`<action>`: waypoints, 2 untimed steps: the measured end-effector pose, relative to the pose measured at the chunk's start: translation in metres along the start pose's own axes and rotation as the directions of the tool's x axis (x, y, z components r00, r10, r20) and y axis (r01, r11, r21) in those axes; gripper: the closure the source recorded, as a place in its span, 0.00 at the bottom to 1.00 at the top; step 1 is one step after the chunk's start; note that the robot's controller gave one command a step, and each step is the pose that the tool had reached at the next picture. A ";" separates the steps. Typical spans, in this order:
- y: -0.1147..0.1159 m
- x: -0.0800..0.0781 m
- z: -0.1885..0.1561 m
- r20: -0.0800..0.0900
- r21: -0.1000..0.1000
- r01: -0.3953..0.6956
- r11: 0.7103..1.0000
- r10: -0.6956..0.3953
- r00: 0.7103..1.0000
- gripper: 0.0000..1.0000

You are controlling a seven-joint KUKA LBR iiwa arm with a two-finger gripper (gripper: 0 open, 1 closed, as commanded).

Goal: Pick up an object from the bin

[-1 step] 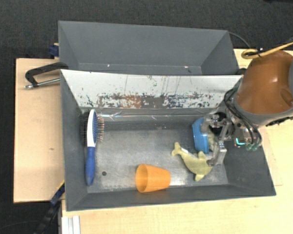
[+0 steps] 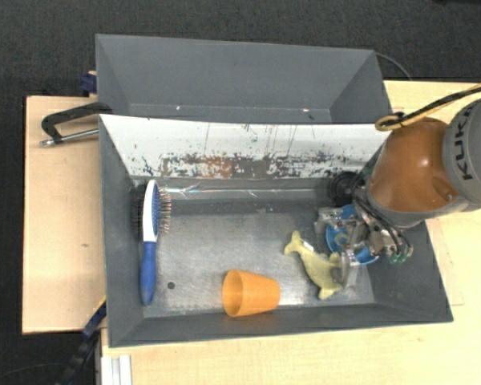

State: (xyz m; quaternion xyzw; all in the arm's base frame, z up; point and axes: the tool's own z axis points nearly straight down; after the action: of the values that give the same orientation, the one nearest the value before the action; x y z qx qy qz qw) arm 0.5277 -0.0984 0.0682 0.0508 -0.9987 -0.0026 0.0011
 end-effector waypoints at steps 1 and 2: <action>-0.051 -0.007 -0.004 0.008 0.001 -0.015 1.000 0.015 1.000 0.00; -0.040 -0.019 -0.004 0.005 0.006 0.339 0.941 -0.339 0.941 0.00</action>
Offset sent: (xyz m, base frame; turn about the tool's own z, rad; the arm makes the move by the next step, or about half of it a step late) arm 0.0104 -0.0508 0.0018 0.0100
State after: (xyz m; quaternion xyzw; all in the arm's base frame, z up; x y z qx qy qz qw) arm 0.5503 -0.1364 0.0716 0.2220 -0.9751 -0.0004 -0.0027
